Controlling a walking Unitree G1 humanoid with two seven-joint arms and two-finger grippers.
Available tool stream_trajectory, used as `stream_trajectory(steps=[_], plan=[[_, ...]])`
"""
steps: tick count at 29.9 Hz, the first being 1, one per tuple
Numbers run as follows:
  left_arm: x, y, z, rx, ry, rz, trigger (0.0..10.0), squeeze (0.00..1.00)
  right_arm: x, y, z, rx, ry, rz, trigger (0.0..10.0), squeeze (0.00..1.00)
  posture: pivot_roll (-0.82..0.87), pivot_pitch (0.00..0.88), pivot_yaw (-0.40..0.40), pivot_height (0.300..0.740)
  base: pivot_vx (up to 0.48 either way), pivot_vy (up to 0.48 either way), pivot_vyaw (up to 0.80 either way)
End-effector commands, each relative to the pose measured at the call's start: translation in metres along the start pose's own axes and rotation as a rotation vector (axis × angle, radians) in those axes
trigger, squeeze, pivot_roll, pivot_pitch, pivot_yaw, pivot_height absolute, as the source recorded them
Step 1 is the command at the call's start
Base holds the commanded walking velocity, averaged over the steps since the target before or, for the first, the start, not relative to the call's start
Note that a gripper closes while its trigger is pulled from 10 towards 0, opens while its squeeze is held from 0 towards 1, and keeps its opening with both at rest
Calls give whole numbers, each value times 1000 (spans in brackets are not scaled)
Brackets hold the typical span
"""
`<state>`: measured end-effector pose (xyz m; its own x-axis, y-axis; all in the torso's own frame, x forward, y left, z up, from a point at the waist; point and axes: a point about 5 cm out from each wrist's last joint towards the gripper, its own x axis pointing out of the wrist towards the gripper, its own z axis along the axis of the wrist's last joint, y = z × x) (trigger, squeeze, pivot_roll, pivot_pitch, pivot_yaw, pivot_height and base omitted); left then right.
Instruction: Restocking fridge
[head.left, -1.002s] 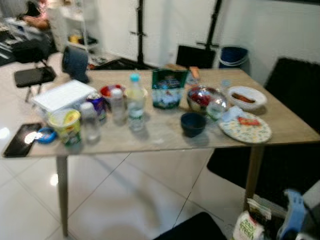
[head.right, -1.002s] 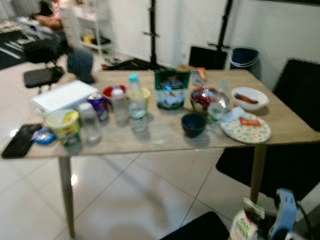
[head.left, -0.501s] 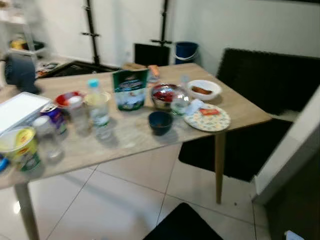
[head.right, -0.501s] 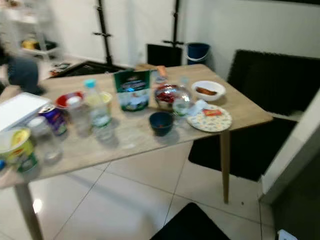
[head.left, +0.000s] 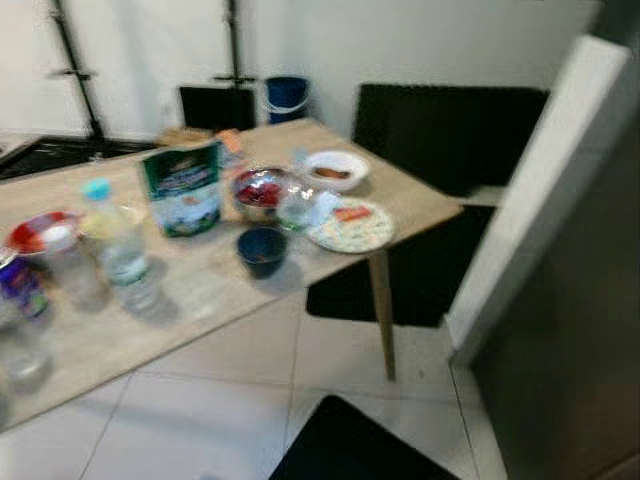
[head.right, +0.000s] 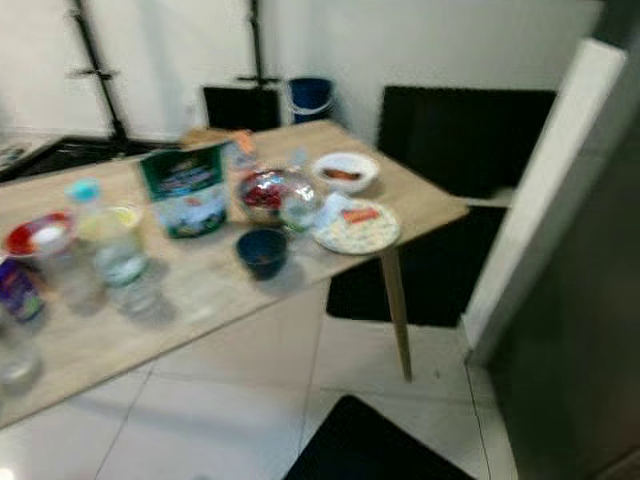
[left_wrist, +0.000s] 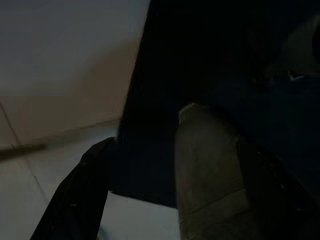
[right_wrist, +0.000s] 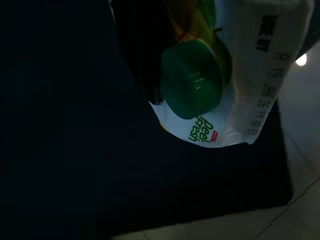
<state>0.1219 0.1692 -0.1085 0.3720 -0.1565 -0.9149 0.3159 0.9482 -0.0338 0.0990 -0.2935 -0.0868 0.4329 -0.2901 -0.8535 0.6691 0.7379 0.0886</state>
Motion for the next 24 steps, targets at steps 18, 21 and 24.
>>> stream_trajectory(steps=[18,21,24], plan=[[1,-6,-6,5,31,-1,10000,0,2,4,5,-27,-3,-25,10000,0,-51,0,0,740,0,0,-719],[0,-5,-6,8,33,1,10000,0,1,2,5,-27,-3,-32,10000,0,-53,0,0,740,0,0,-723],[0,-5,-7,8,34,3,10000,0,1,2,5,-29,-1,-34,10000,0,-53,0,0,740,0,0,-729]])
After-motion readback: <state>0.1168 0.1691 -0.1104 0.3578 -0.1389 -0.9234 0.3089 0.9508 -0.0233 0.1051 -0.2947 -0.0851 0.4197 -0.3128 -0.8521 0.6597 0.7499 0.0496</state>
